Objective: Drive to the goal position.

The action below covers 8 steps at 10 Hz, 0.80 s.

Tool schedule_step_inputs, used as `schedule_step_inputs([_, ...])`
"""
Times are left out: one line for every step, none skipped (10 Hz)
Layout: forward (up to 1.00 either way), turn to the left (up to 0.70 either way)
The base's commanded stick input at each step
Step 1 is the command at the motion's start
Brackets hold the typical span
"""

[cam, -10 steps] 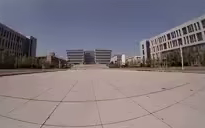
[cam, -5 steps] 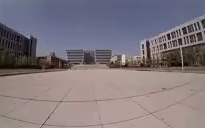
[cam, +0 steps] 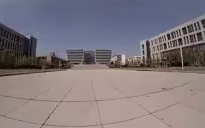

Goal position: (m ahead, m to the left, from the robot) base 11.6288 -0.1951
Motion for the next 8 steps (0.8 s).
schedule_step_inputs([0.04, 0.00])
schedule_step_inputs([0.04, 0.00])
schedule_step_inputs([0.04, 0.00])
schedule_step_inputs([0.04, 0.00])
schedule_step_inputs([0.04, 0.00])
schedule_step_inputs([0.04, 0.00])
schedule_step_inputs([0.04, 0.00])
schedule_step_inputs([0.04, 0.00])
